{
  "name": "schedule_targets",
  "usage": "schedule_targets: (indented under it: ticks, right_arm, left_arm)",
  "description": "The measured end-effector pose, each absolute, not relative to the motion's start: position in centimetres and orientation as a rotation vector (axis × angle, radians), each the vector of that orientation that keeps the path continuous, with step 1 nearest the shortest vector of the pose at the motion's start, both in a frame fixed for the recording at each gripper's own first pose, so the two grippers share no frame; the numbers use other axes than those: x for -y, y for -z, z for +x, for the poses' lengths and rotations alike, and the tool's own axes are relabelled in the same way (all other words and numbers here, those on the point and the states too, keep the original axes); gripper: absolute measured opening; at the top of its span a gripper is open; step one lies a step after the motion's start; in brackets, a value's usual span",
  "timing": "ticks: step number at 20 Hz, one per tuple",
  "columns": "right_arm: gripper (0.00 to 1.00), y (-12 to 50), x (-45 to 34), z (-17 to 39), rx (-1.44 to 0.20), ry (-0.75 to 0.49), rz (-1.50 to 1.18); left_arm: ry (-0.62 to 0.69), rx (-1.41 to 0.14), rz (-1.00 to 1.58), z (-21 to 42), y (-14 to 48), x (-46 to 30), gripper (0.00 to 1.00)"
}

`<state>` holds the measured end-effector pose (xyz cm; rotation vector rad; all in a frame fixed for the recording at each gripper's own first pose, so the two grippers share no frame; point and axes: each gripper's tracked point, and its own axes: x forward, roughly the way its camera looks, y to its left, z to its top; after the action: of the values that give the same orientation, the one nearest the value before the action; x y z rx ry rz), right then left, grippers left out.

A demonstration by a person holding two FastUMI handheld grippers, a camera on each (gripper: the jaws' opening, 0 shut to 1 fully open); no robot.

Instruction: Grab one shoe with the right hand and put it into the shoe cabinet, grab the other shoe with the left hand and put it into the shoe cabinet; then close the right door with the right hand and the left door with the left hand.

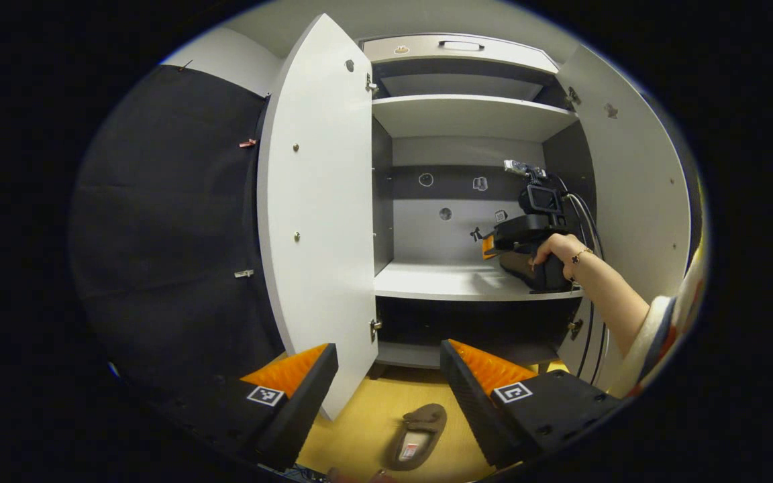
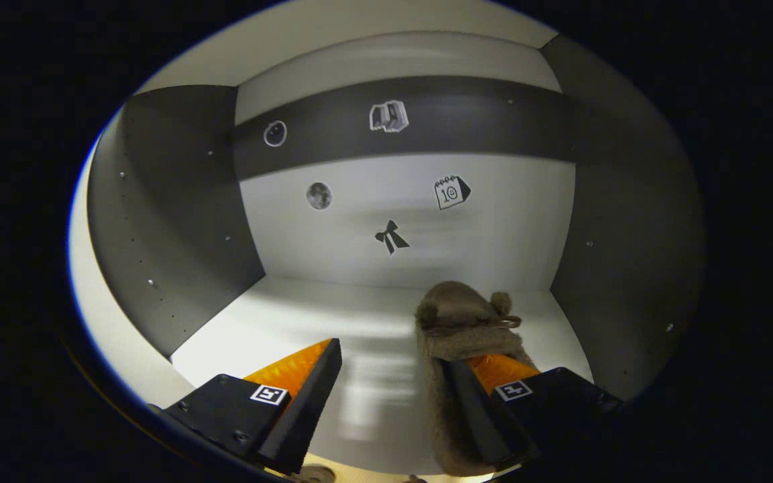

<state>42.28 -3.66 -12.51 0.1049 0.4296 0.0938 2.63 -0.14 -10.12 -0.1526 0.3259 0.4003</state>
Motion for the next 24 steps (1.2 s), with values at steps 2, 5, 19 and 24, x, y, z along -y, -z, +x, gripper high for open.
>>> schedule_targets:
  ticks: [2, 5, 19, 24]
  right_arm:
    - [0.96, 11.6, 3.5, 40.5, -0.419, -0.104, 0.091]
    - [0.97, 9.8, 4.7, 38.2, -0.373, -0.053, 0.053]
    - [0.97, 8.5, 4.7, 14.2, -0.261, 0.036, 0.098]
    - [0.97, 14.1, 3.8, 7.6, -0.251, 0.052, 0.093]
  left_arm:
    - [-0.358, -0.317, -0.167, 2.1, 10.0, 0.2, 0.98]
    - [-0.292, -0.309, -0.138, 0.4, 9.9, -0.7, 0.98]
    - [0.069, -0.312, -0.148, -4.3, 16.7, 1.0, 0.99]
    - [0.104, -0.342, -0.174, -2.7, 24.3, 2.7, 0.99]
